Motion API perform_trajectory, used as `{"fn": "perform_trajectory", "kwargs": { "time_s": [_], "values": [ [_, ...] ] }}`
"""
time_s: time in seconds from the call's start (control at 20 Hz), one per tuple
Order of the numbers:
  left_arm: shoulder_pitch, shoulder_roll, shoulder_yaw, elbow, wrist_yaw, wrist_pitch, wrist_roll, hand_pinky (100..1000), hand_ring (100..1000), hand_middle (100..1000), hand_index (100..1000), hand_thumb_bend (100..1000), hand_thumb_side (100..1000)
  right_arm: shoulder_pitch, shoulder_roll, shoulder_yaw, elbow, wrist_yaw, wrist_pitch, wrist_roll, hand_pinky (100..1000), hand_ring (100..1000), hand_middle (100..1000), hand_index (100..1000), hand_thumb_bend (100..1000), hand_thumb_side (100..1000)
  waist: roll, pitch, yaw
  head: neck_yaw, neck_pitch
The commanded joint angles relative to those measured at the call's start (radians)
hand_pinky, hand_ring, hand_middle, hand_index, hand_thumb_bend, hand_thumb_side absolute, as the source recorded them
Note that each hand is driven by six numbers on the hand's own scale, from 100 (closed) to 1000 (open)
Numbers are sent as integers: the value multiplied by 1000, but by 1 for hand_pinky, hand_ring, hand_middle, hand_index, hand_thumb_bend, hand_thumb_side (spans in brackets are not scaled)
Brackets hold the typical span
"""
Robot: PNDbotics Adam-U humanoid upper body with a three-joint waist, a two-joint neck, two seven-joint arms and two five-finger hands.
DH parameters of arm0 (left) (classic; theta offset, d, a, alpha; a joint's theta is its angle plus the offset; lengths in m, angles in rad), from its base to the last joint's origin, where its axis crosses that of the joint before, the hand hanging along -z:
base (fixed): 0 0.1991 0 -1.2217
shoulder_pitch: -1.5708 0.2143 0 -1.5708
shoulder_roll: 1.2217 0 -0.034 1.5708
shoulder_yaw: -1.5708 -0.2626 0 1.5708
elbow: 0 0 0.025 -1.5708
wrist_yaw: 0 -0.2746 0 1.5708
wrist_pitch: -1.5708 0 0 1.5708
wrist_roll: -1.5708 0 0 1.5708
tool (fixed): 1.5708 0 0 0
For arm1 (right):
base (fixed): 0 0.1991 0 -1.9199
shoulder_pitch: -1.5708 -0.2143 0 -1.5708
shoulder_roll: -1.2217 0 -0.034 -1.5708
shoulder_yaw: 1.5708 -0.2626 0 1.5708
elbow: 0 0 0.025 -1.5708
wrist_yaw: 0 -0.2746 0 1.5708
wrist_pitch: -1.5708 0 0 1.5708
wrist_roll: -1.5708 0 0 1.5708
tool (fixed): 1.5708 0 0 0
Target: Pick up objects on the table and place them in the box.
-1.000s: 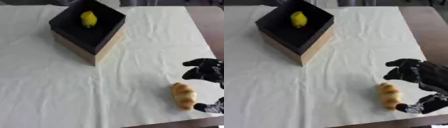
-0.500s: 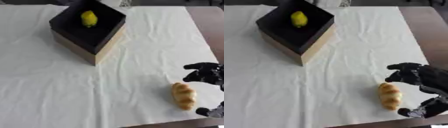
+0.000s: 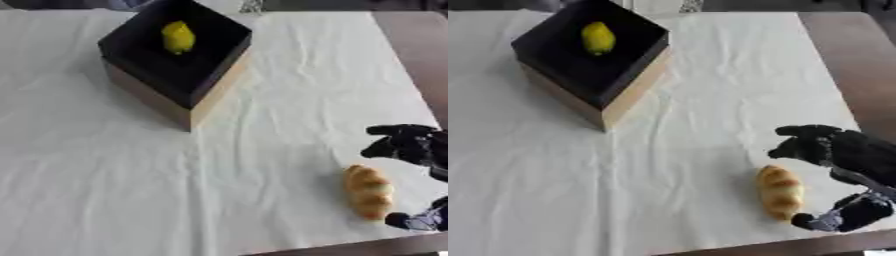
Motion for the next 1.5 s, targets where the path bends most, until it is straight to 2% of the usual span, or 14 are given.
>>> {"fn": "perform_trajectory", "kwargs": {
  "time_s": [0.05, 0.35, 0.55, 0.75, 0.8, 0.85, 0.95, 1.0, 1.2, 1.35, 1.5],
  "values": [
    [-11, 12, 6, -16, 6, -1, -4, 807, 768, 712, 929, 163, 591, -4, -11, 0, -16, 12, 25, 13, 892, 970, 756, 899, 551, 402, 2, -14, 2, -6, -7],
    [-15, 9, 5, -16, 9, -2, -7, 807, 768, 713, 929, 160, 592, -5, -6, 12, -16, 16, 48, 45, 884, 959, 727, 862, 528, 400, 4, -11, 5, -10, -8],
    [-15, 5, 4, -16, 11, -2, -11, 807, 768, 713, 929, 155, 597, -4, -5, 7, -16, 42, 90, 40, 868, 937, 701, 842, 494, 395, 4, -9, 7, -15, -9],
    [-17, 3, 4, -16, 13, -2, -14, 807, 768, 713, 929, 153, 598, -2, -4, 14, -16, 67, 124, 31, 856, 909, 641, 802, 448, 307, 4, -7, 9, -17, -10],
    [-18, 2, 3, -16, 14, -2, -15, 807, 769, 714, 929, 153, 598, -3, -4, 17, -16, 68, 130, 32, 851, 894, 617, 785, 428, 202, 4, -7, 9, -17, -10],
    [-19, 1, 3, -16, 14, -2, -16, 807, 769, 714, 929, 152, 599, -4, -5, 20, -16, 66, 133, 36, 848, 887, 604, 775, 410, 166, 5, -7, 10, -18, -10],
    [-20, 0, 3, -16, 15, -2, -18, 807, 769, 714, 929, 151, 601, -8, -7, 28, -16, 56, 133, 43, 833, 856, 568, 746, 340, 212, 5, -7, 10, -21, -11],
    [-20, 0, 2, -16, 15, -3, -19, 807, 769, 714, 929, 149, 602, -11, -8, 31, -16, 49, 131, 45, 826, 845, 542, 722, 278, 222, 6, -7, 11, -22, -11],
    [-21, -3, 2, -16, 18, -3, -22, 807, 769, 714, 929, 145, 610, -28, -15, 40, -16, 8, 115, 26, 805, 798, 447, 631, 100, 186, 6, -7, 12, -25, -11],
    [-22, -4, 2, -16, 20, -2, -23, 807, 769, 714, 929, 142, 615, -42, -23, 43, -16, -10, 93, -12, 799, 784, 407, 601, 100, 170, 5, -8, 12, -27, -11],
    [-23, -4, 2, -16, 20, -3, -24, 807, 770, 716, 929, 140, 616, -53, -33, 43, -16, -22, 71, -41, 798, 782, 403, 599, 100, 177, 5, -10, 14, -28, -12]
  ]
}}
